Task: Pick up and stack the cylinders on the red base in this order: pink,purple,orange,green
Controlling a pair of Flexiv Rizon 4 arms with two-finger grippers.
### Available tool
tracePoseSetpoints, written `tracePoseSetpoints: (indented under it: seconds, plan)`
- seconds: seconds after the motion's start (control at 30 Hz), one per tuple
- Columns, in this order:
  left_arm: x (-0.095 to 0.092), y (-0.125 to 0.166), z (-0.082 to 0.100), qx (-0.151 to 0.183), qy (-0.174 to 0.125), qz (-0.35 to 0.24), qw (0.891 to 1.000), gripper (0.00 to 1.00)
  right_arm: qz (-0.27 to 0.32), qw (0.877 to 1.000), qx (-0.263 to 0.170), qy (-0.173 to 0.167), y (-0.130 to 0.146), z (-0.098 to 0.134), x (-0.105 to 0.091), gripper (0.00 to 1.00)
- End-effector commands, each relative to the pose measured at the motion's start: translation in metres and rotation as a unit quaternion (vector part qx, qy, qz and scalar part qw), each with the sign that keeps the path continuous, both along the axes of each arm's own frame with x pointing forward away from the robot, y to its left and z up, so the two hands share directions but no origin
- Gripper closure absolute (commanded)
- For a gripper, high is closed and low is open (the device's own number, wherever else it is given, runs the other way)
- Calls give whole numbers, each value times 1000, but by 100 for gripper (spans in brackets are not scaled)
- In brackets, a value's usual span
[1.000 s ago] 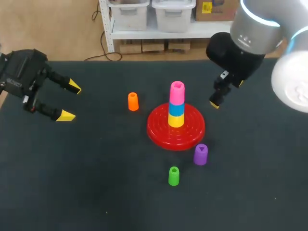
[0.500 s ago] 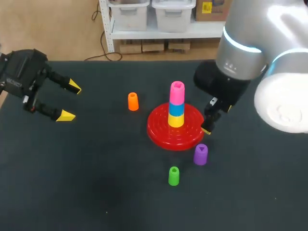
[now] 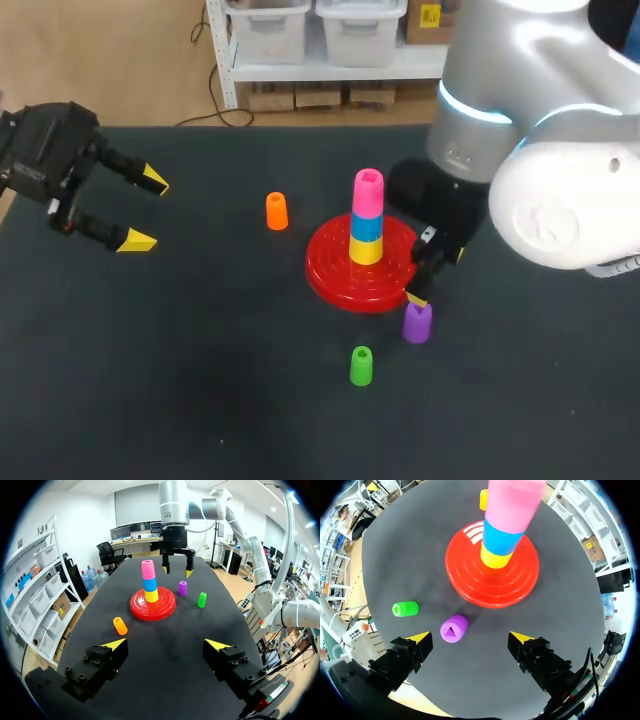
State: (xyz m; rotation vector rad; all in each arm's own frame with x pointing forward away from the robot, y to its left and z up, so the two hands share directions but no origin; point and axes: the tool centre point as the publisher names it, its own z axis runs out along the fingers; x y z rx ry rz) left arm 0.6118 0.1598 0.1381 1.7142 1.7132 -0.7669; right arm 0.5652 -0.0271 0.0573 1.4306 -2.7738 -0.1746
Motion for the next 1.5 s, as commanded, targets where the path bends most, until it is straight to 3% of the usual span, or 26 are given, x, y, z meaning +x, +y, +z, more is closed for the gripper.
tracePoseSetpoints:
  seconds: [0.03,0.83,1.5]
  plan:
    - [-1,1,-1,-2,-2,0,1000,0,-1,1000,1,4,2,-3,-3,0]
    - [-1,1,-1,-2,-2,0,1000,0,15,999,12,39,16,-28,-14,0]
    - [-1,1,-1,-2,-2,0,1000,0,9,999,-9,49,13,-45,-15,0]
